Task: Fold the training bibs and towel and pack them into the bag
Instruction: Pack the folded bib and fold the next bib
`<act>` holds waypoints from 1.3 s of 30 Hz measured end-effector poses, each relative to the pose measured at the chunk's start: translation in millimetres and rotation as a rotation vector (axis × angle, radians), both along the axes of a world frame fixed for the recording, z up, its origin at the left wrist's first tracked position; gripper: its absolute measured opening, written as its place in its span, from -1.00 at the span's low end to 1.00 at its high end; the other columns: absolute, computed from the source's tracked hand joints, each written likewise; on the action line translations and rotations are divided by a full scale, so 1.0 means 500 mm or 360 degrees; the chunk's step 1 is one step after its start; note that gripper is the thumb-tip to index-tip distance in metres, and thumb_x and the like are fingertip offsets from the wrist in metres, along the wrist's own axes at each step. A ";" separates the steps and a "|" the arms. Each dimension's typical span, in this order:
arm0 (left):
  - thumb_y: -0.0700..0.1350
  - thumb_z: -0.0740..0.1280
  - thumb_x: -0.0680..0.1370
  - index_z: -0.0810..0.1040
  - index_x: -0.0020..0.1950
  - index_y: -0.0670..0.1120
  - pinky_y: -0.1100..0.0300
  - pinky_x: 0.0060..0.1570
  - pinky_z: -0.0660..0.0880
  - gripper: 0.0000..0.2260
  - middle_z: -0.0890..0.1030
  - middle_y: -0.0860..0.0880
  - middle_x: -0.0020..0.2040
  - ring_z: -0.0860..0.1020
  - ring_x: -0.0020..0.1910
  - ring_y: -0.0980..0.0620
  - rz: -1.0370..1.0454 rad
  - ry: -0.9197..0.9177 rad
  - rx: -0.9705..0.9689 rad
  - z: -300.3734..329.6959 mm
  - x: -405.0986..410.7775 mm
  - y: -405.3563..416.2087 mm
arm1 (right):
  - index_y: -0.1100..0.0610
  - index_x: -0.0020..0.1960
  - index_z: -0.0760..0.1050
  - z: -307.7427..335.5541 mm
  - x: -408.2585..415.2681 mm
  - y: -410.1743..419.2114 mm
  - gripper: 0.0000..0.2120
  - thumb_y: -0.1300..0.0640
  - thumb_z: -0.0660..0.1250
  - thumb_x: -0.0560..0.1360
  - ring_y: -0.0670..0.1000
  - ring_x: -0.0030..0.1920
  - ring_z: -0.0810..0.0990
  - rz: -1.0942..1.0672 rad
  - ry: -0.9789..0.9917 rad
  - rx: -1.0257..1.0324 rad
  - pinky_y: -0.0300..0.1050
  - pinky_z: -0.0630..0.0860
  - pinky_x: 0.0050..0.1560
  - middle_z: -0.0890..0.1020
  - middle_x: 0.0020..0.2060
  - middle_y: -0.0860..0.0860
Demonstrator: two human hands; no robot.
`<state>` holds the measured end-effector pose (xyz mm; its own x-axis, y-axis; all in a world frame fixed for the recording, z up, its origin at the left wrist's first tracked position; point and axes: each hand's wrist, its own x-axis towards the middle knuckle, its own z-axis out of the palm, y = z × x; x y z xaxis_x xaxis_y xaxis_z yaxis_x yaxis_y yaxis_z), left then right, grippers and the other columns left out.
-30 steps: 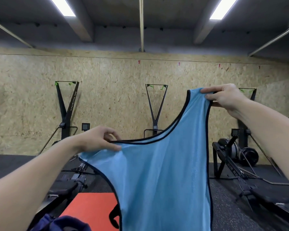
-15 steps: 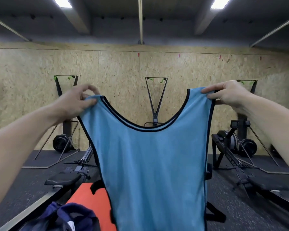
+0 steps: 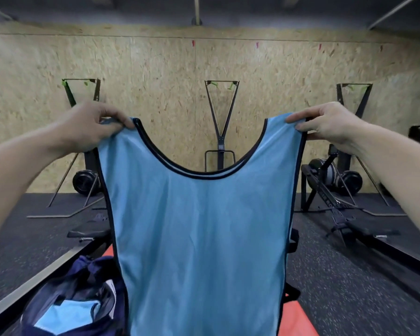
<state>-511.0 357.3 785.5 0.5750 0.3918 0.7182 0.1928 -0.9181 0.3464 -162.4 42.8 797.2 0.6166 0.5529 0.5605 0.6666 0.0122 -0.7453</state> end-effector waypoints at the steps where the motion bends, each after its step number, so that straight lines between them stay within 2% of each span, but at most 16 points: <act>1: -0.22 0.33 0.62 0.69 0.03 0.04 0.37 0.06 0.35 -0.81 0.61 0.12 0.11 0.53 0.08 0.19 0.0000 0.0055 -0.0018 -0.015 0.008 0.006 | 0.19 0.12 0.68 -0.014 0.011 0.011 -0.77 0.38 0.35 0.55 -0.03 0.14 0.63 -0.0008 0.0014 -0.0023 -0.25 0.64 -0.05 0.65 0.13 0.05; 2: -0.25 0.33 0.61 0.68 0.06 0.03 0.42 0.00 0.39 -0.79 0.60 0.14 0.12 0.53 0.04 0.23 0.0006 0.0122 -0.0026 -0.031 0.019 0.017 | 0.18 0.11 0.68 -0.028 0.022 0.022 -0.77 0.39 0.35 0.55 -0.02 0.14 0.63 -0.0019 0.0030 -0.0046 -0.22 0.63 -0.04 0.65 0.13 0.06; 4: -0.29 0.31 0.61 0.67 0.07 0.03 0.32 -0.09 0.50 -0.75 0.59 0.12 0.13 0.58 0.01 0.08 0.0019 0.0203 -0.0054 -0.065 0.048 0.046 | 0.16 0.10 0.69 -0.057 0.050 0.050 -0.75 0.40 0.34 0.55 -0.01 0.14 0.62 -0.0037 0.0058 -0.0107 -0.24 0.59 -0.08 0.64 0.13 0.06; 8: -0.35 0.26 0.58 0.69 -0.11 0.06 0.12 0.02 0.51 -0.65 0.65 0.02 0.08 0.59 0.07 -0.02 0.0047 0.0273 -0.0111 -0.139 0.122 0.115 | 0.12 0.06 0.69 -0.130 0.117 0.122 -0.74 0.40 0.32 0.56 -0.08 -0.11 0.58 -0.0082 0.0071 -0.0238 -0.40 0.51 -0.31 0.62 0.02 0.03; 11: -0.32 0.27 0.58 0.68 -0.10 0.15 -0.07 0.13 0.57 -0.62 0.66 0.02 0.09 0.62 0.07 -0.06 0.0062 0.0396 -0.0141 -0.210 0.192 0.186 | 0.07 0.06 0.70 -0.209 0.183 0.190 -0.73 0.37 0.33 0.57 -0.05 0.06 0.60 -0.0100 0.0078 -0.0319 -0.27 0.54 -0.03 0.63 0.12 0.03; 15: -0.25 0.24 0.61 0.65 -0.02 0.22 -0.23 -0.02 0.60 -0.64 0.66 0.03 0.06 0.64 -0.03 -0.26 0.0053 0.0523 -0.0170 -0.324 0.297 0.278 | -0.05 0.00 0.71 -0.340 0.264 0.298 -0.71 0.31 0.34 0.56 0.25 0.26 0.55 -0.0188 0.0058 -0.0470 0.16 0.49 0.31 0.64 0.19 0.14; 17: -0.27 0.23 0.60 0.64 -0.01 0.22 -0.21 -0.05 0.61 -0.63 0.67 -0.01 0.02 0.64 -0.06 -0.29 0.0062 0.0581 -0.0199 -0.392 0.352 0.329 | -0.08 -0.02 0.71 -0.411 0.302 0.354 -0.67 0.32 0.32 0.55 0.24 0.21 0.58 -0.0199 0.0051 -0.0538 0.13 0.53 0.28 0.64 0.17 0.11; 19: -0.28 0.21 0.60 0.63 -0.04 0.24 -0.09 -0.17 0.60 -0.60 0.68 -0.01 -0.03 0.63 -0.17 -0.28 0.0074 0.0639 -0.0246 -0.463 0.405 0.382 | -0.07 -0.02 0.71 -0.485 0.341 0.409 -0.64 0.34 0.29 0.53 0.20 0.01 0.64 -0.0223 0.0043 -0.0594 0.05 0.59 0.06 0.67 0.09 0.14; 22: -0.34 0.19 0.58 0.67 0.00 0.15 0.27 -0.39 0.43 -0.59 0.65 0.07 -0.02 0.56 -0.34 -0.02 0.0107 0.0718 -0.0315 -0.577 0.481 0.454 | -0.08 -0.01 0.70 -0.601 0.406 0.491 -0.62 0.35 0.27 0.52 -0.01 -0.26 0.50 -0.0284 0.0009 -0.0702 -0.19 0.44 -0.24 0.68 -0.06 0.10; 24: -0.37 0.18 0.57 0.69 0.06 0.06 0.35 -0.29 0.41 -0.60 0.63 0.07 0.03 0.56 -0.24 0.13 0.0133 0.0795 -0.0350 -0.663 0.530 0.495 | -0.04 0.01 0.70 -0.686 0.449 0.544 -0.62 0.37 0.24 0.52 -0.07 -0.35 0.46 -0.0296 0.0019 -0.0816 -0.38 0.36 -0.41 0.65 -0.11 0.03; 27: -0.41 0.16 0.55 0.69 0.11 -0.01 0.20 0.08 0.44 -0.58 0.66 0.03 0.15 0.59 0.15 -0.02 0.0105 0.0907 -0.0394 -0.787 0.601 0.574 | 0.02 0.05 0.71 -0.805 0.509 0.629 -0.58 0.41 0.20 0.49 -0.17 -0.35 0.49 -0.0222 -0.0032 -0.1029 -0.47 0.39 -0.35 0.67 -0.03 -0.03; 30: -0.41 0.15 0.52 0.68 0.13 -0.01 0.04 0.23 0.48 -0.56 0.66 -0.01 0.20 0.57 0.24 -0.09 0.0116 0.0998 -0.0337 -0.835 0.673 0.665 | 0.02 0.03 0.71 -0.856 0.586 0.717 -0.53 0.44 0.15 0.46 -0.17 -0.42 0.53 -0.0213 -0.0082 -0.1055 -0.42 0.38 -0.43 0.69 -0.04 -0.01; 32: -0.38 0.15 0.50 0.64 0.19 0.02 -0.02 0.26 0.47 -0.55 0.62 -0.02 0.26 0.53 0.29 -0.11 0.0115 0.1033 -0.0241 -0.831 0.716 0.707 | -0.01 0.04 0.69 -0.860 0.632 0.767 -0.55 0.41 0.17 0.47 -0.07 -0.23 0.61 -0.0264 -0.0086 -0.0995 -0.44 0.40 -0.35 0.70 0.05 0.01; 35: -0.17 0.29 0.57 0.51 0.40 0.06 -0.12 0.40 0.27 -0.61 0.40 0.02 0.49 0.29 0.47 -0.11 0.0286 0.1163 0.0105 -0.851 0.755 0.716 | 0.08 0.31 0.57 -0.901 0.653 0.792 -0.62 0.31 0.29 0.53 0.08 0.28 0.52 -0.0345 -0.0224 -0.0910 -0.30 0.33 0.21 0.58 0.28 0.08; 37: 0.01 0.26 0.62 0.46 0.44 0.09 -0.06 0.43 0.21 -0.63 0.34 0.02 0.53 0.25 0.50 -0.08 0.0335 0.1309 0.0183 -0.906 0.753 0.691 | 0.16 0.38 0.50 -0.978 0.627 0.778 -0.61 0.27 0.33 0.56 0.15 0.37 0.45 -0.0308 -0.0339 -0.0914 -0.23 0.24 0.34 0.52 0.33 0.16; 39: 0.16 0.07 0.63 0.48 0.42 0.03 0.01 0.40 0.28 -0.55 0.39 0.00 0.48 0.32 0.47 -0.07 0.0267 0.1470 0.0007 -0.987 0.729 0.651 | 0.16 0.42 0.46 -1.070 0.583 0.751 -0.63 0.15 0.27 0.63 0.16 0.42 0.40 -0.0250 -0.0376 -0.1105 -0.08 0.25 0.40 0.47 0.39 0.16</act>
<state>-146.3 682.9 292.0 0.8543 0.5198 0.0070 0.5198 -0.8542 -0.0136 129.1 418.3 262.3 0.6241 0.7429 0.2420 0.7648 -0.5174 -0.3840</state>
